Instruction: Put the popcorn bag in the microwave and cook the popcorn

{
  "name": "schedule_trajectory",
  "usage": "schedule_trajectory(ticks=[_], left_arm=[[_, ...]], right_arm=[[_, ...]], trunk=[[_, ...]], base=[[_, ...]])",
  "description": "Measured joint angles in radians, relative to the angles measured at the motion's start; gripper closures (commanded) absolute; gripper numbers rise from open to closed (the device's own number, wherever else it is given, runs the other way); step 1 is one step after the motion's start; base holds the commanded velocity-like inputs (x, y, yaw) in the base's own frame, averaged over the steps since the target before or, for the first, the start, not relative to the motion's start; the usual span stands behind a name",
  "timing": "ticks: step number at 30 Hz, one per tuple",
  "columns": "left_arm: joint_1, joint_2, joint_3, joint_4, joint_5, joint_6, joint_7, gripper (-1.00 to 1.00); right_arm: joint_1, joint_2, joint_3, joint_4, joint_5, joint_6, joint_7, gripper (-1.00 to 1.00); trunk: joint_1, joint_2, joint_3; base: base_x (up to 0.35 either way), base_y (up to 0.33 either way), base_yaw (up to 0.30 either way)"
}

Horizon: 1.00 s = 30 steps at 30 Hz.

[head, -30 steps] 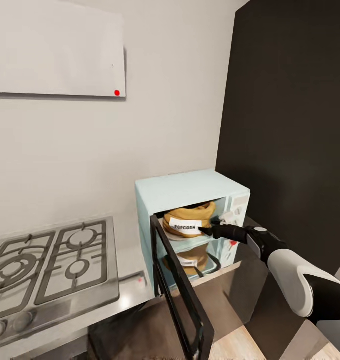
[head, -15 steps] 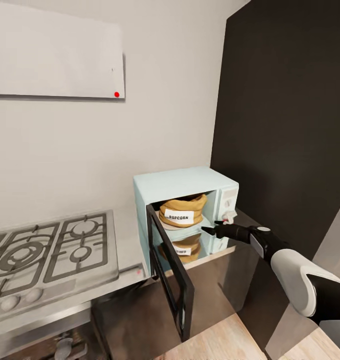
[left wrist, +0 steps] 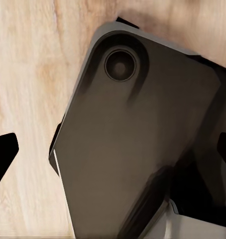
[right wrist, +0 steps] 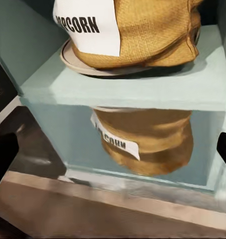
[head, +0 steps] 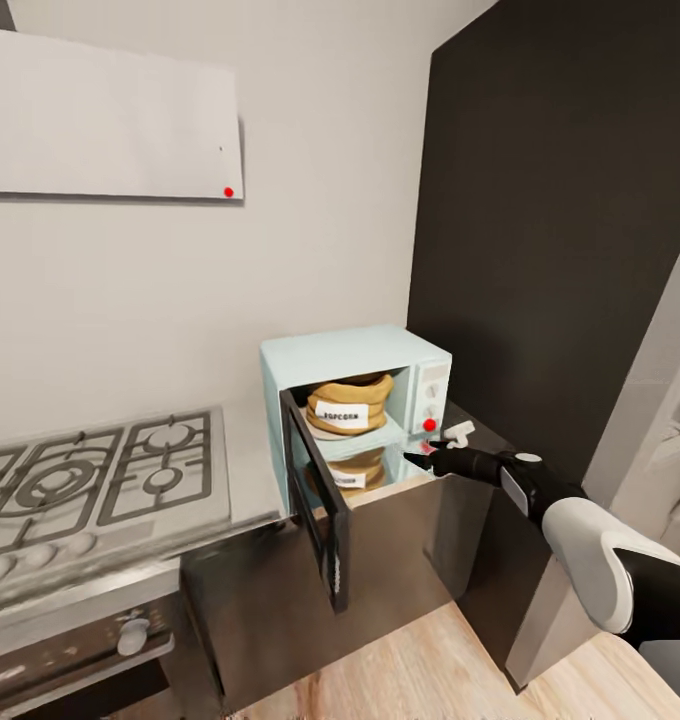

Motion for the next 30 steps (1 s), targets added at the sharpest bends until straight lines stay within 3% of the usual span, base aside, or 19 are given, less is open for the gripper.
schedule_trajectory(ticks=[5,10,12,15,19,27,30], left_arm=[[0.000,0.000,-0.001,0.000,0.000,0.000,0.000,-1.00],[0.000,0.001,-0.001,0.000,0.001,0.000,0.000,-1.00],[0.000,0.001,-0.001,-0.001,0.001,0.000,0.000,-1.00],[0.000,0.002,-0.001,0.000,0.001,0.000,0.000,-1.00],[0.000,0.002,-0.001,0.000,0.001,0.000,0.000,-1.00],[0.000,0.002,-0.001,0.000,0.001,0.000,0.000,-1.00],[0.000,0.002,-0.002,0.000,0.001,0.000,0.000,-1.00]], right_arm=[[0.000,-0.011,0.002,0.020,-0.004,0.002,-0.005,-1.00],[0.000,-0.081,0.007,0.175,-0.003,0.003,-0.054,-1.00],[0.019,-0.115,0.014,0.217,0.031,0.003,-0.104,-1.00],[0.169,-0.124,0.017,0.229,0.084,0.001,-0.165,-1.00],[0.375,-0.106,0.015,0.232,0.100,-0.004,-0.317,-1.00],[0.627,-0.099,0.009,0.234,0.091,-0.013,-0.489,-1.00],[0.730,-0.069,0.007,0.234,0.093,-0.025,-0.607,-1.00]], trunk=[[0.000,0.000,0.000],[0.000,0.000,0.000],[0.000,0.000,0.000],[0.000,0.000,0.000],[-0.001,0.000,0.000],[-0.001,0.000,0.000],[-0.001,0.000,0.000]], base=[[-0.286,-0.130,0.000],[-0.252,-0.116,0.000],[-0.062,-0.028,0.000],[-0.014,-0.006,0.000],[-0.002,-0.001,0.000],[0.000,0.000,0.000],[0.000,0.000,0.000]])
